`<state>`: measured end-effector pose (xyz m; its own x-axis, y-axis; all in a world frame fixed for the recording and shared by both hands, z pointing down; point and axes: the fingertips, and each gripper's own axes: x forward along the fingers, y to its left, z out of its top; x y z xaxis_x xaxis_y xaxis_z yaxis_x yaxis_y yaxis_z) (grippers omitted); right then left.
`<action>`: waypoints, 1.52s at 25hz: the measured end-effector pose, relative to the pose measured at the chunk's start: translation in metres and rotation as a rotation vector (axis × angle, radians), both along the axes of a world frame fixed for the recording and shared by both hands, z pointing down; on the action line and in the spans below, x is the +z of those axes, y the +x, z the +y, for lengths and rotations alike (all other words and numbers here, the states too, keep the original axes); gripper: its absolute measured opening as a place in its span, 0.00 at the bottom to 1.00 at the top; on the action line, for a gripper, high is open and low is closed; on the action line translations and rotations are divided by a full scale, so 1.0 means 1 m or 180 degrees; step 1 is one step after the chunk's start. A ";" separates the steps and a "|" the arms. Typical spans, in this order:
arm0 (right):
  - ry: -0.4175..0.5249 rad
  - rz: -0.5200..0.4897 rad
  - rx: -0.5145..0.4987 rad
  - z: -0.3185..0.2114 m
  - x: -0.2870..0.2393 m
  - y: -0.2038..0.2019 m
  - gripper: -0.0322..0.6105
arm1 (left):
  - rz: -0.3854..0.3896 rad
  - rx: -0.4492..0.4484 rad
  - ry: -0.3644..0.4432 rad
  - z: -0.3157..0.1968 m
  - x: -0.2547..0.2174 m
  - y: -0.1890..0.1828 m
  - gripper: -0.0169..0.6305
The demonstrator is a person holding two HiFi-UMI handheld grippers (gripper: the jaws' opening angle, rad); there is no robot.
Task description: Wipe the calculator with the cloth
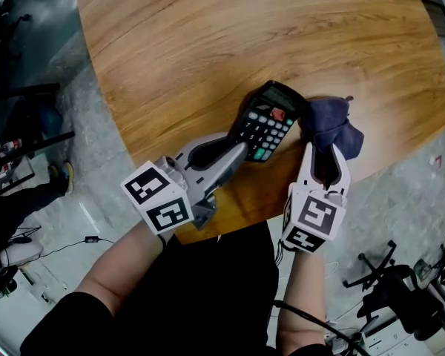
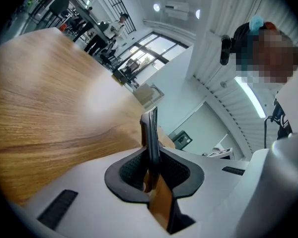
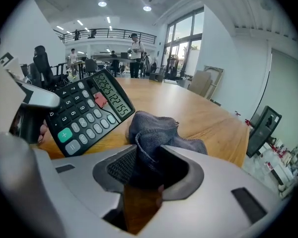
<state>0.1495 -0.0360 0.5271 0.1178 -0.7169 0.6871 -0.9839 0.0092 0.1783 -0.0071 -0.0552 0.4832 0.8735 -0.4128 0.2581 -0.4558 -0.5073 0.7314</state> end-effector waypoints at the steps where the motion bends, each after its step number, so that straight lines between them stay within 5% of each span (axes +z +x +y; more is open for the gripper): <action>1: 0.0006 0.0021 0.0002 -0.001 0.001 0.000 0.25 | 0.0012 -0.0005 -0.0008 0.000 0.000 0.000 0.13; 5: 0.0034 0.0029 0.0036 -0.001 0.002 0.001 0.21 | 0.0058 -0.0016 -0.0011 0.002 -0.002 -0.001 0.13; 10: 0.0155 -0.0392 0.0108 0.001 -0.007 0.004 0.16 | 0.0121 -0.0046 -0.0009 0.005 -0.011 -0.005 0.13; 24: 0.1160 -0.1129 -0.0217 0.029 -0.133 -0.056 0.14 | 0.0297 -0.0123 -0.0058 0.019 -0.023 -0.005 0.13; 38: 0.0949 -0.1537 -0.0629 0.024 -0.116 -0.129 0.14 | 0.0375 -0.0026 -0.0124 0.035 -0.024 0.008 0.13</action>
<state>0.0206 -0.0124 0.4111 -0.3127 -0.8635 0.3956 -0.9390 0.2185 -0.2654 0.0009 -0.0203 0.4593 0.8954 -0.4116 0.1698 -0.3695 -0.4740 0.7992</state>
